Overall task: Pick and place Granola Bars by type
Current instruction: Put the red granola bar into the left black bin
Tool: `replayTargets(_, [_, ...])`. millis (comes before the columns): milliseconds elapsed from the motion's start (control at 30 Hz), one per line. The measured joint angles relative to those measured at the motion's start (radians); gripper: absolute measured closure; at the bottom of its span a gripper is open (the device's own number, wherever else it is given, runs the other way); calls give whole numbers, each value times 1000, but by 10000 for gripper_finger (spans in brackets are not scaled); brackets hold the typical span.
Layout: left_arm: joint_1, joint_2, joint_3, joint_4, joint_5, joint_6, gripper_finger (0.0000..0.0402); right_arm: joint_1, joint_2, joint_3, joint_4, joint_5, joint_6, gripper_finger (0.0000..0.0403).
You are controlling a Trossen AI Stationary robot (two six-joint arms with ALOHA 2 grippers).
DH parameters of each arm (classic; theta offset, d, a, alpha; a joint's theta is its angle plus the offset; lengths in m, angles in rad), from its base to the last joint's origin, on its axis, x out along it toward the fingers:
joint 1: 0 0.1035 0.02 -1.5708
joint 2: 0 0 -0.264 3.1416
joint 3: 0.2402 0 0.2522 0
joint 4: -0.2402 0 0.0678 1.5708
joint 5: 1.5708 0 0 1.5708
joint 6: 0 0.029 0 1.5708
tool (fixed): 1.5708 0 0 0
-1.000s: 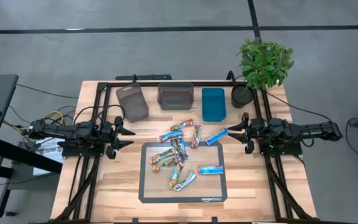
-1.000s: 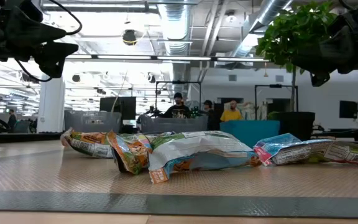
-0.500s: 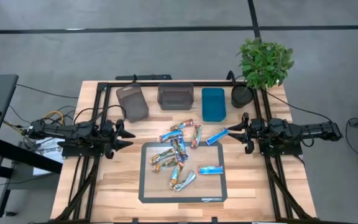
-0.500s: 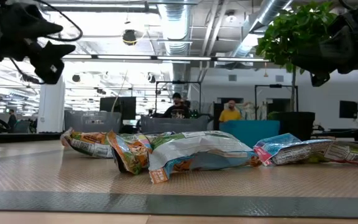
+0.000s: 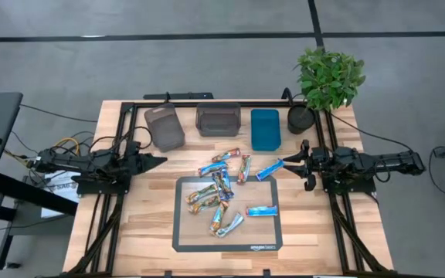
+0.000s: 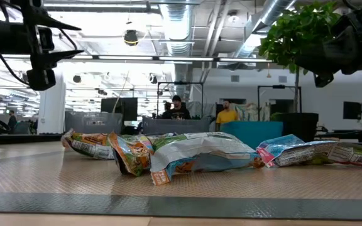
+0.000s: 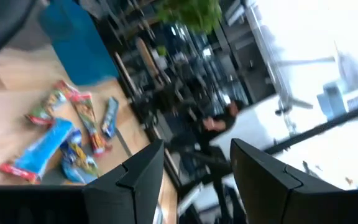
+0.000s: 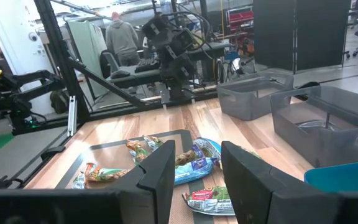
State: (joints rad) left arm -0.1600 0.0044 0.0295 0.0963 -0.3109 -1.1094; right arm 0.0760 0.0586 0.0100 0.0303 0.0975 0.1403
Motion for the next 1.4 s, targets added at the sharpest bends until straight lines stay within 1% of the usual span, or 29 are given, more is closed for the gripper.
replayTargets(133, [0,6,0,16,-12,48,223,0,0,0,0,0,0,281])
replayTargets(200, [0,33,2,87,-15,51,223,0,0,0,1,20,0,281])
replayTargets(267, [0,87,30,139,-14,73,223,-5,0,0,9,69,-1,281])
replayTargets(333, [0,179,101,115,-8,83,223,-13,0,0,26,112,17,281])
replayTargets(400, [0,311,194,59,10,107,223,-17,0,0,81,115,120,281])
replayTargets(467, [0,478,302,-18,28,138,223,-18,0,0,159,115,293,281])
replayTargets(567, [17,736,472,-185,47,156,223,-18,0,0,266,115,546,281])
replayTargets(633, [39,899,575,-304,71,157,223,-20,0,0,323,115,666,281])
replayTargets(700, [64,1049,664,-382,107,167,223,-21,0,0,360,124,721,281])
replayTargets(833, [119,1310,809,-470,220,221,223,-21,0,0,386,155,714,281])
replayTargets(900, [146,1427,874,-503,268,275,223,-21,0,0,380,103,657,281])
replayTargets(967, [167,1530,940,-540,293,340,223,-17,12,29,303,55,598,281])
replayTargets(1033, [182,1622,1009,-588,300,408,223,-13,48,85,192,56,552,281])
replayTargets(1133, [201,1734,1117,-684,288,503,223,-11,139,197,0,60,450,281])
replayTargets(1200, [209,1789,1181,-761,248,553,223,-13,210,281,-129,70,403,281])
replayTargets(1333, [215,1861,1265,-875,125,604,223,-13,366,430,-350,89,308,281])
replayTargets(1400, [218,1880,1273,-883,121,634,223,-13,439,485,-403,89,274,281])
